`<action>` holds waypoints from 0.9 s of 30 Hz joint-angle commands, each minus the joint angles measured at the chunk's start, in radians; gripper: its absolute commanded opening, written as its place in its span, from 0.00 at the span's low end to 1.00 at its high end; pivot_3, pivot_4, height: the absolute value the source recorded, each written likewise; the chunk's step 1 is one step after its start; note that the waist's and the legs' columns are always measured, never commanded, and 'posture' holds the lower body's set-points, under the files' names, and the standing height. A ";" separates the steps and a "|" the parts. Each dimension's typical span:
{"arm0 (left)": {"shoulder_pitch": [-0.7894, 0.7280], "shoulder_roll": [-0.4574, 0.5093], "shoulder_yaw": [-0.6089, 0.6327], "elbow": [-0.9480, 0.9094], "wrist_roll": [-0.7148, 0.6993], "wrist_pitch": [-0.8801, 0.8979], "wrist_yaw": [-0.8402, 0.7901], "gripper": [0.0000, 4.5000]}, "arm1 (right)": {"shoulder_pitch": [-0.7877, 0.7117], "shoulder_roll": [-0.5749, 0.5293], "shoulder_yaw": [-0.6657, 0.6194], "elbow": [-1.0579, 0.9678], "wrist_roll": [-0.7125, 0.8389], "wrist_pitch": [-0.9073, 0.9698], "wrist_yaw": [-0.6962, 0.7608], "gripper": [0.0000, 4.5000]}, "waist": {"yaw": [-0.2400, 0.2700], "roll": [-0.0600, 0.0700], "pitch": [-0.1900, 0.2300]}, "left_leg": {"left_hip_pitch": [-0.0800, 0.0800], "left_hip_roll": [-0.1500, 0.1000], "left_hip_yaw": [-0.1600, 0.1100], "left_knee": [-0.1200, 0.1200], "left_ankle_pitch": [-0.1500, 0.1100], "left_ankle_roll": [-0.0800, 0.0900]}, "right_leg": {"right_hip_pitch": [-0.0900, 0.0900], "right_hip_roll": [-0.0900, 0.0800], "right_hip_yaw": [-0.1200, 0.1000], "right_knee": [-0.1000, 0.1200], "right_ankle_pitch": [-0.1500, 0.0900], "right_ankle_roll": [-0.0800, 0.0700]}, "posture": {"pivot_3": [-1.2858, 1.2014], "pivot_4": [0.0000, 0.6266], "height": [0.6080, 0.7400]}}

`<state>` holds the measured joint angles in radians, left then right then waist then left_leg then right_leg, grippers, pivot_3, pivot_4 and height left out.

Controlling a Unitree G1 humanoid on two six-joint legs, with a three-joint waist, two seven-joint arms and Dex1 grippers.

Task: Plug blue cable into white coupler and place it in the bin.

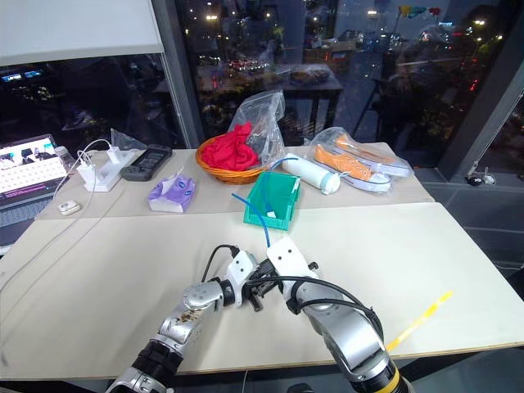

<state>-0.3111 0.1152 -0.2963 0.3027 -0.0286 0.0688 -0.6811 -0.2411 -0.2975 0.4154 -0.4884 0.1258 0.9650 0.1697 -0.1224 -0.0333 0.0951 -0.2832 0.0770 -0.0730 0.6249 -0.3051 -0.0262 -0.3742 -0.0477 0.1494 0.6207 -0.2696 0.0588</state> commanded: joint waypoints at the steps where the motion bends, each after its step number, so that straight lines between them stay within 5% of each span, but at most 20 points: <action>1: -0.004 -0.027 -0.047 -0.074 -0.011 -0.060 -0.039 0.15 | 0.068 -0.020 0.179 0.403 -0.031 0.122 0.073 0.00 | -0.002 0.003 0.001 | 0.003 0.000 -0.006 0.000 -0.002 -0.004 | 0.003 0.004 0.000 -0.003 -0.001 -0.001 | 0.52 0.24 0.87; 4: -0.009 -0.033 -0.044 -0.059 -0.008 -0.069 -0.038 0.15 | 0.048 0.003 0.187 0.461 -0.040 0.131 0.106 0.00 | -0.004 0.004 -0.001 | 0.009 -0.003 -0.020 -0.002 -0.011 -0.018 | 0.005 0.007 -0.003 -0.008 -0.001 -0.002 | 0.52 0.24 0.87; 14: -0.045 -0.051 -0.014 -0.012 -0.006 -0.097 -0.026 0.15 | 0.069 0.027 0.099 0.542 -0.078 0.098 0.138 0.00 | 0.003 0.006 -0.011 | 0.032 -0.019 -0.047 -0.017 -0.015 -0.026 | 0.006 0.007 -0.006 -0.011 -0.007 -0.002 | 0.52 0.24 0.87; 27: -0.077 -0.039 0.031 -0.040 -0.038 -0.063 -0.040 0.15 | 0.070 -0.012 -0.043 0.257 -0.096 0.180 0.094 0.00 | 0.037 0.015 -0.003 | 0.031 -0.033 -0.066 -0.017 -0.021 -0.041 | 0.000 0.004 -0.006 -0.012 -0.007 -0.001 | 0.52 0.24 0.87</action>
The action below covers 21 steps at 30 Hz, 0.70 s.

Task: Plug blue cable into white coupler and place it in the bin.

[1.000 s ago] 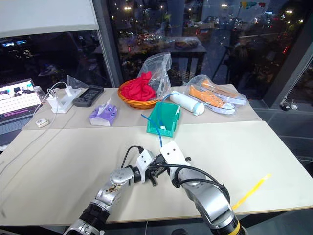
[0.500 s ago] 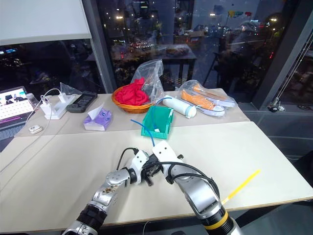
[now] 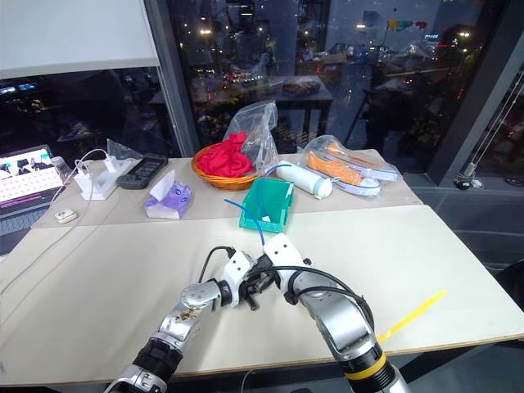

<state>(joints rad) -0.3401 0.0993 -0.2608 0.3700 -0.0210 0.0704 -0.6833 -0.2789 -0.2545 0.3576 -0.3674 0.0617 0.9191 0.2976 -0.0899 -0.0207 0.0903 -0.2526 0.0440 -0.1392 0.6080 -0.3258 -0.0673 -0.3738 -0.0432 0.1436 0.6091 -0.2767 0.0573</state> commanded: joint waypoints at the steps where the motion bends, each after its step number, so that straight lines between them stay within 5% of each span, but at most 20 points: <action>1: -0.046 -0.018 -0.002 -0.119 -0.048 -0.059 -0.042 0.15 | 0.104 -0.058 0.007 0.105 -0.034 0.237 -0.040 0.00 | 0.007 0.003 0.003 | -0.003 -0.001 0.000 0.000 0.001 -0.003 | -0.003 0.000 0.000 0.000 0.000 0.000 | 0.52 0.24 0.87; 4: -0.041 -0.006 0.004 -0.157 -0.053 -0.038 -0.052 0.15 | 0.090 -0.063 -0.007 0.023 -0.030 0.283 -0.047 0.00 | 0.014 0.007 0.012 | -0.016 -0.001 -0.001 0.000 0.010 -0.017 | -0.015 0.000 0.001 0.001 0.001 0.001 | 0.52 0.24 0.87; 6: -0.035 0.001 0.003 -0.179 -0.059 -0.025 -0.066 0.38 | 0.076 -0.067 -0.008 -0.020 -0.029 0.316 -0.053 0.00 | 0.018 0.006 0.018 | -0.025 -0.002 -0.002 0.000 0.016 -0.024 | -0.017 0.000 0.004 0.003 0.004 0.007 | 0.52 0.24 0.87; 11: -0.025 0.011 0.003 -0.205 -0.059 0.001 -0.056 0.69 | 0.050 -0.075 -0.030 -0.080 -0.023 0.363 -0.075 0.00 | 0.021 -0.003 0.024 | -0.033 -0.009 -0.010 0.001 0.015 -0.027 | -0.019 -0.001 0.008 0.002 0.012 0.016 | 0.52 0.24 0.87; 14: -0.015 0.030 0.023 -0.239 -0.067 0.031 -0.039 0.69 | 0.021 -0.084 -0.077 -0.139 -0.025 0.382 -0.088 0.00 | 0.022 -0.008 0.031 | -0.039 -0.010 -0.016 0.002 0.014 -0.029 | -0.023 -0.001 0.008 0.001 0.013 0.017 | 0.52 0.24 0.87; 21: 0.038 0.099 0.073 -0.343 -0.097 0.096 -0.017 0.69 | -0.122 -0.092 -0.384 -0.317 0.130 0.463 0.047 0.00 | 0.042 0.001 0.053 | -0.070 -0.013 -0.020 0.007 0.017 -0.035 | -0.054 -0.005 -0.003 0.002 0.025 0.000 | 0.52 0.24 0.87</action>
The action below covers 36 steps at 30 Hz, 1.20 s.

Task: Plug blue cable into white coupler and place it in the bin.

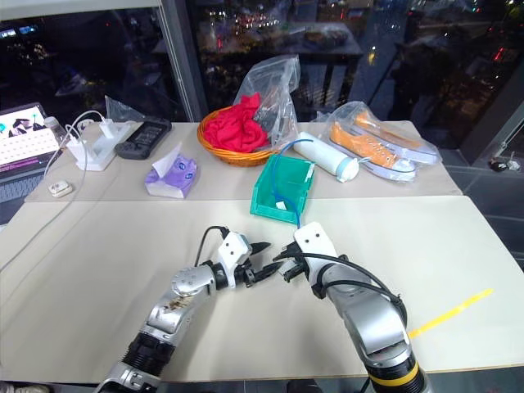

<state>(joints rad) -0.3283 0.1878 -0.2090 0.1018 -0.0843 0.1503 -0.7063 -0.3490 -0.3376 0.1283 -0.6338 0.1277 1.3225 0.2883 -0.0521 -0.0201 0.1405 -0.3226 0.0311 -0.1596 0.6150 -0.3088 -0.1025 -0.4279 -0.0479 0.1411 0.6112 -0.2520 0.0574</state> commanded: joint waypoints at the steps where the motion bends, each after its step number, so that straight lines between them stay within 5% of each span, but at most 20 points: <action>1: 0.035 0.016 0.026 -0.089 -0.039 0.024 0.005 0.69 | -0.095 0.023 -0.239 -0.060 0.119 0.094 0.097 0.00 | 0.009 0.001 0.008 | 0.000 -0.001 0.000 0.000 0.000 0.000 | -0.001 -0.002 -0.002 0.000 0.000 0.000 | 0.52 0.24 0.87; 7: 0.062 0.026 0.028 -0.123 -0.054 0.048 0.023 0.69 | -0.330 0.137 -0.589 -0.015 0.315 0.248 0.217 0.00 | 0.013 0.006 0.022 | -0.018 -0.007 0.000 0.012 -0.002 0.004 | -0.012 -0.014 -0.020 0.001 0.004 0.002 | 0.52 0.24 0.87; 14: 0.080 0.021 0.020 -0.136 -0.054 0.057 0.035 0.69 | -0.662 0.282 -0.864 0.148 0.345 0.285 0.125 0.00 | 0.006 0.011 0.026 | -0.018 -0.009 0.000 0.013 -0.002 0.005 | -0.012 -0.017 -0.021 0.004 0.004 0.003 | 0.52 0.24 0.87; 23: 0.093 0.022 0.022 -0.174 -0.060 0.075 0.046 0.69 | -0.701 0.331 -0.726 0.337 0.270 0.030 -0.054 0.00 | 0.002 0.012 0.027 | -0.022 -0.019 0.001 0.023 -0.003 0.005 | -0.016 -0.033 -0.036 0.017 0.005 0.005 | 0.52 0.24 0.87; 28: 0.100 0.027 0.029 -0.209 -0.063 0.088 0.057 0.70 | -0.663 0.289 -0.622 0.486 0.206 -0.174 -0.114 0.42 | -0.006 0.012 0.027 | -0.023 -0.019 0.001 0.027 -0.003 0.006 | -0.016 -0.033 -0.036 0.017 0.005 0.005 | 0.52 0.24 0.87; 36: 0.111 0.076 0.086 -0.319 -0.089 0.142 0.084 0.70 | -0.637 0.197 -0.629 0.460 0.321 -0.119 -0.087 0.99 | -0.019 0.012 0.027 | -0.024 -0.019 0.001 0.030 -0.003 0.006 | -0.017 -0.033 -0.037 0.021 0.005 0.005 | 0.52 0.24 0.87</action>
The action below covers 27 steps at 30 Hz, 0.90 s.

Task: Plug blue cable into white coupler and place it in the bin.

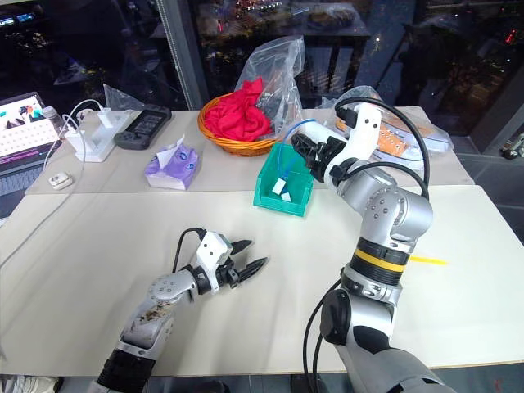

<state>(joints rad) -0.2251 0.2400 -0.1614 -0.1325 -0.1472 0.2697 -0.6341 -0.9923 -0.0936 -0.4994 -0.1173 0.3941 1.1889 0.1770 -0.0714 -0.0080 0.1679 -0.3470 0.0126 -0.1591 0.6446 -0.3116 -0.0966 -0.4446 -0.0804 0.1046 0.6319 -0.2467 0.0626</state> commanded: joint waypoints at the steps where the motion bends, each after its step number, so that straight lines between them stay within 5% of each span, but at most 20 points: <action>1: 0.010 0.034 0.048 -0.108 -0.035 0.035 0.013 0.70 | 0.018 -0.070 0.006 -0.067 0.066 0.019 0.035 0.99 | 0.000 0.000 0.000 | 0.000 0.000 0.000 0.000 0.000 0.000 | 0.000 0.000 0.000 0.000 0.000 0.000 | 0.52 0.24 0.87; 7: 0.026 0.094 0.189 -0.240 -0.076 0.123 0.094 0.70 | 0.255 -0.343 0.279 -0.227 -0.009 -0.089 0.166 0.99 | 0.002 0.000 0.000 | -0.001 0.000 0.000 0.002 -0.002 0.003 | 0.002 0.000 -0.001 0.000 0.000 0.001 | 0.52 0.24 0.87; 12: 0.007 0.080 0.436 -0.301 -0.129 0.234 0.287 0.70 | 0.485 -0.463 0.432 -0.292 -0.199 -0.281 0.094 0.99 | -0.001 -0.001 0.000 | -0.001 0.000 0.001 0.006 -0.003 0.006 | 0.002 0.000 -0.001 -0.002 0.000 0.001 | 0.52 0.24 0.87; 20: 0.015 0.004 0.511 -0.319 -0.170 0.295 0.443 0.70 | 0.603 -0.265 0.431 -0.238 -0.282 -0.434 -0.075 0.99 | 0.005 -0.003 0.001 | -0.002 -0.001 0.001 0.016 -0.004 0.007 | 0.006 -0.001 -0.002 -0.002 0.008 0.004 | 0.52 0.24 0.87; 27: 0.021 -0.014 0.501 -0.322 -0.183 0.289 0.480 0.70 | 0.611 -0.257 0.411 -0.209 -0.303 -0.464 -0.073 0.99 | 0.005 -0.003 0.001 | -0.002 -0.001 0.001 0.017 -0.002 0.007 | 0.006 0.000 -0.002 -0.002 0.011 0.004 | 0.52 0.24 0.87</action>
<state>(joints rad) -0.2050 0.2288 0.3434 -0.4153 -0.3204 0.5721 -0.1661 -0.3781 -0.3445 -0.0553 -0.3154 0.0975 0.7579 0.1079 -0.0660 -0.0115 0.1692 -0.3487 0.0117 -0.1584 0.6616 -0.3133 -0.0892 -0.4382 -0.0807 0.1029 0.6300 -0.2354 0.0666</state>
